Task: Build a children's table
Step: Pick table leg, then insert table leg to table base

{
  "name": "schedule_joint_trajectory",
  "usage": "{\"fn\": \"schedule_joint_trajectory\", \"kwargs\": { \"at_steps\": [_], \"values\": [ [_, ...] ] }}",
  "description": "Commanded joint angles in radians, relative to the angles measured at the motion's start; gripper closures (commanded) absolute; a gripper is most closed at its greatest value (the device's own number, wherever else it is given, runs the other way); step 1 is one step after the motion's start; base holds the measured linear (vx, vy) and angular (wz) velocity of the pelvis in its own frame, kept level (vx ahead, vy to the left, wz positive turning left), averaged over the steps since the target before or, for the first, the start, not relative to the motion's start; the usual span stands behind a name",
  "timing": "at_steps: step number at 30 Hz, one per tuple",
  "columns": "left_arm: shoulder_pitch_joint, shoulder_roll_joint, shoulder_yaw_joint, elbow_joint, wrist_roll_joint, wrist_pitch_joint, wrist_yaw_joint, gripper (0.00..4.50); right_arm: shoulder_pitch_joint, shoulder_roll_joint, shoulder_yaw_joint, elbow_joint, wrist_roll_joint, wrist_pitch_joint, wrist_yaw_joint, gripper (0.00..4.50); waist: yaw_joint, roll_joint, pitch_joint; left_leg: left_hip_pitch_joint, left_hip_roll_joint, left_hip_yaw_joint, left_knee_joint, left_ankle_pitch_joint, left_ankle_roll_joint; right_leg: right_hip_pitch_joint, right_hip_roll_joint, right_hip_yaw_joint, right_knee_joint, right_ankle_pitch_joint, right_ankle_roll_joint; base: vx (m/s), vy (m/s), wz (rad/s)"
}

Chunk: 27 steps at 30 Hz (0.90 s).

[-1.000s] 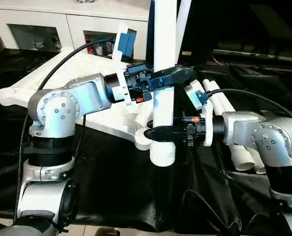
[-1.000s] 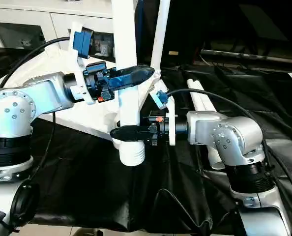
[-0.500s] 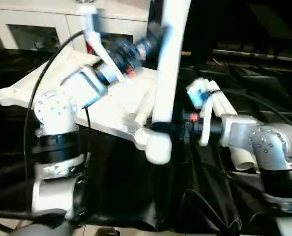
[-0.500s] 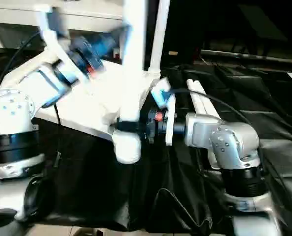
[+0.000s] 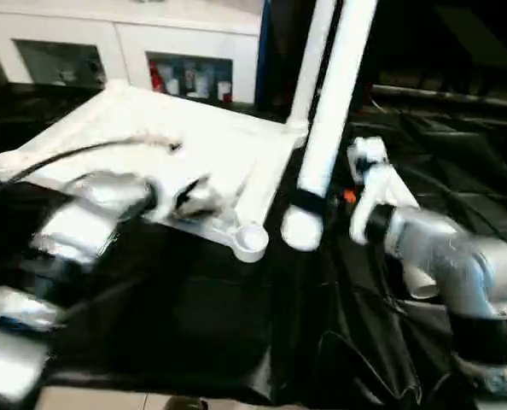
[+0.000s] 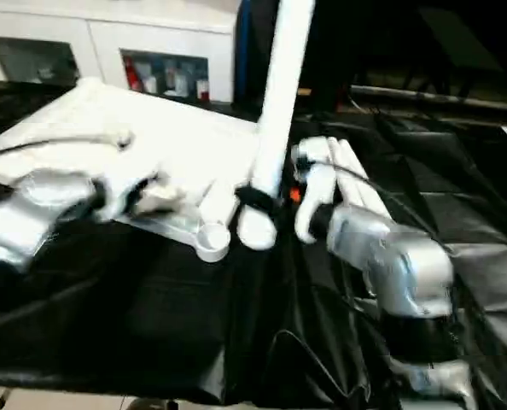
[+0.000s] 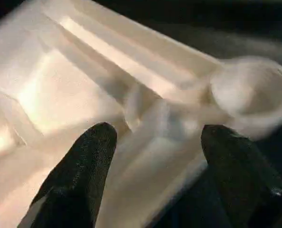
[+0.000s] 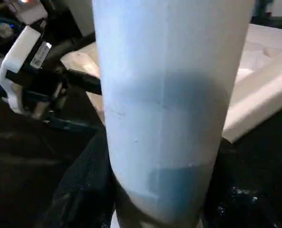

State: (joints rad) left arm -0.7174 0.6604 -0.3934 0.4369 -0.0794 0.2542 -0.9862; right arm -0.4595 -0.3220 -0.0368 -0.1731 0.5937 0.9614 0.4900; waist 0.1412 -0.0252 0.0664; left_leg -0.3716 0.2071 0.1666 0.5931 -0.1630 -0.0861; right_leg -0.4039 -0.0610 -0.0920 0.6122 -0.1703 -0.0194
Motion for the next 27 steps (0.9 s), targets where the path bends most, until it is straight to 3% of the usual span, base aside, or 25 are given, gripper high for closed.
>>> {"fn": "schedule_joint_trajectory", "kwargs": {
  "at_steps": [1,5,7,12,15,20,23,27],
  "values": [
    [-0.012,0.011,-0.036,0.036,0.034,-0.040,-0.088,1.15,0.009,-0.014,-0.002,-0.041,0.005,0.014,-0.001,2.59,-0.006,0.007,-0.081,0.017,0.021,-0.002,-0.070,-0.175,-0.068,0.054,-0.084,0.061,-0.065,-0.225,-0.091,0.000,0.000,0.00],
    [-0.100,-0.025,-0.093,0.255,0.106,-0.165,-0.075,1.15,0.026,-0.028,0.010,-0.064,-0.007,0.022,0.019,2.59,-0.003,0.001,-0.077,0.023,0.020,-0.003,-0.072,-0.220,-0.058,0.052,-0.089,0.061,-0.083,-0.359,-0.057,0.000,0.000,0.00],
    [-0.129,-0.046,-0.101,0.324,0.137,-0.203,-0.062,1.15,0.031,-0.039,0.023,-0.073,-0.006,0.022,0.024,2.59,-0.002,-0.004,-0.077,0.022,0.023,-0.006,-0.073,-0.218,-0.059,0.052,-0.090,0.059,-0.087,-0.380,-0.038,0.000,0.000,0.00],
    [-0.176,-0.107,-0.104,0.446,0.190,-0.258,-0.038,1.15,0.046,-0.057,0.044,-0.100,0.004,0.018,0.040,2.59,0.001,-0.007,-0.077,0.022,0.023,-0.005,-0.071,-0.211,-0.051,0.051,-0.094,0.059,-0.089,-0.391,-0.036,0.000,0.000,0.00],
    [-0.195,-0.126,-0.131,0.515,0.217,-0.303,-0.037,1.15,0.056,-0.064,0.055,-0.117,0.002,0.016,0.052,2.59,0.001,-0.008,-0.081,0.019,0.026,-0.007,-0.071,-0.189,-0.047,0.053,-0.095,0.061,-0.081,-0.331,-0.049,0.000,0.000,0.00],
    [-0.230,-0.179,-0.086,0.644,0.205,-0.331,-0.072,1.52,0.078,-0.074,0.067,-0.146,0.007,0.015,0.061,2.59,0.001,-0.006,-0.084,0.017,0.025,-0.006,-0.067,-0.161,-0.041,0.059,-0.093,0.061,-0.068,-0.222,-0.106,0.000,0.000,0.00],
    [-0.247,-0.199,-0.046,0.668,0.168,-0.288,-0.163,1.82,0.088,-0.076,0.071,-0.156,0.005,0.013,0.063,2.59,0.001,-0.003,-0.084,0.017,0.025,-0.004,-0.066,-0.155,-0.037,0.061,-0.093,0.062,-0.066,-0.185,-0.131,0.000,0.000,0.00],
    [-0.251,-0.197,-0.067,0.673,0.183,-0.278,-0.200,2.14,0.092,-0.077,0.074,-0.156,-0.001,0.008,0.065,2.59,0.001,-0.005,-0.079,0.020,0.026,-0.005,-0.068,-0.190,-0.038,0.060,-0.097,0.062,-0.071,-0.241,-0.135,0.000,0.000,0.00]
  ]
}}
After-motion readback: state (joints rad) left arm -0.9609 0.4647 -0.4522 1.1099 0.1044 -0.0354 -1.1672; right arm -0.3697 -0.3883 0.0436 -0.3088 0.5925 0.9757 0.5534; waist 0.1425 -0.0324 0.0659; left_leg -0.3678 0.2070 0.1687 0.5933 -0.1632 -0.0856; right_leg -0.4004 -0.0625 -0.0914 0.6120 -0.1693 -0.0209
